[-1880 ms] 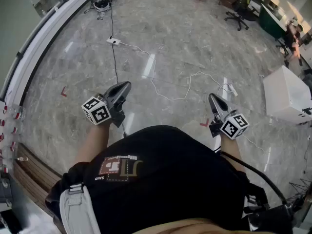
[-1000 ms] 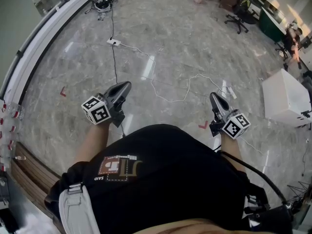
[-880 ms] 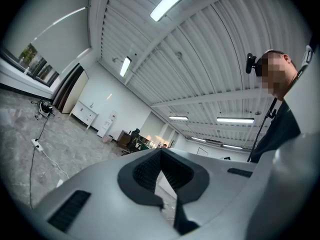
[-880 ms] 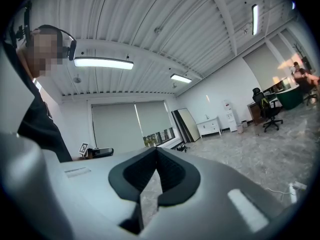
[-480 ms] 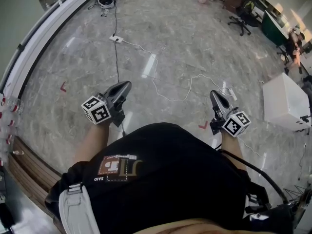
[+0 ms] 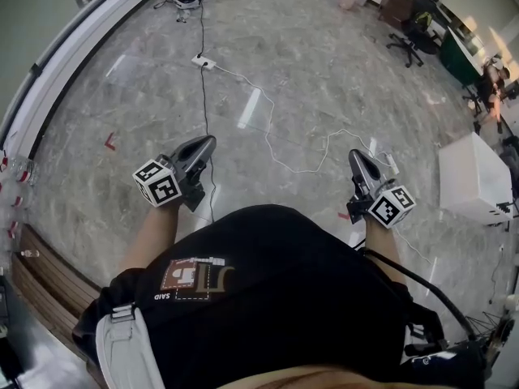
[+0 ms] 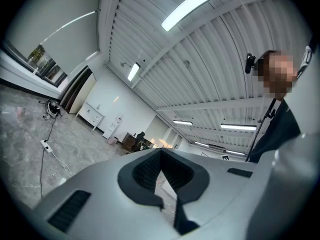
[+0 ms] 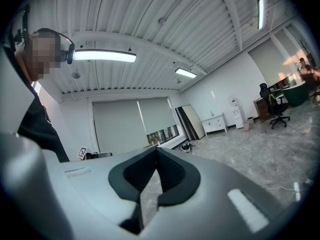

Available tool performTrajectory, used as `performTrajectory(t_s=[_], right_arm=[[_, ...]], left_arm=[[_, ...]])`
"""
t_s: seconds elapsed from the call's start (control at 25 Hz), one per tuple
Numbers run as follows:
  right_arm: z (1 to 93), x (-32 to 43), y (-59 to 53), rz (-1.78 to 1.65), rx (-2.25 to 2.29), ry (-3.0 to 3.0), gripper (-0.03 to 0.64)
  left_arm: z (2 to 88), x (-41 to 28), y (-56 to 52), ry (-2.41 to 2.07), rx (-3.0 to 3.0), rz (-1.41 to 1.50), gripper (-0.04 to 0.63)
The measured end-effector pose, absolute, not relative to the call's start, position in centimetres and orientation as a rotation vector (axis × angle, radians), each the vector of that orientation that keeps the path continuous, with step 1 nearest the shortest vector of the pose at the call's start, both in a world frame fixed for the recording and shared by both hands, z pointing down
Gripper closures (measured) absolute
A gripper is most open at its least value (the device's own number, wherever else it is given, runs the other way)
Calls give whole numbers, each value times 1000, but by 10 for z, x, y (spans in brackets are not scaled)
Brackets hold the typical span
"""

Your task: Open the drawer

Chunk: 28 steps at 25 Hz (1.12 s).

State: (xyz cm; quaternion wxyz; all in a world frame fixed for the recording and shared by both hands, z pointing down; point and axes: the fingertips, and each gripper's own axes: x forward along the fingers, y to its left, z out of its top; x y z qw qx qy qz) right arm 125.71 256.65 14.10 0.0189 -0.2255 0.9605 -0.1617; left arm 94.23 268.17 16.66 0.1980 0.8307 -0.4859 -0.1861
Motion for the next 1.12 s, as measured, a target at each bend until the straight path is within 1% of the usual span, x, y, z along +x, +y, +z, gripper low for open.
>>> performTrajectory(t_s=[0.32, 0.52, 0.68, 0.84, 1.0, 1.12], right_arm=[[148, 1207, 2565, -556, -733, 2983, 615], [160, 1203, 2533, -589, -740, 2986, 615], [171, 1204, 2485, -611, -701, 2964, 615], [168, 1204, 2421, -593, -593, 2969, 615], [143, 1212, 2341, -550, -514, 2985, 615], [120, 1228, 2283, -488, -527, 2965, 615]], left_arm=[[175, 893, 2674, -1330, 2304, -530, 597], [187, 889, 2647, -1324, 2275, -535, 597], [195, 887, 2613, -1376, 2252, -504, 597], [187, 876, 2568, -1541, 2191, -490, 597], [144, 858, 2505, -1738, 2103, -580, 597], [101, 861, 2458, -1809, 2110, -674, 597]])
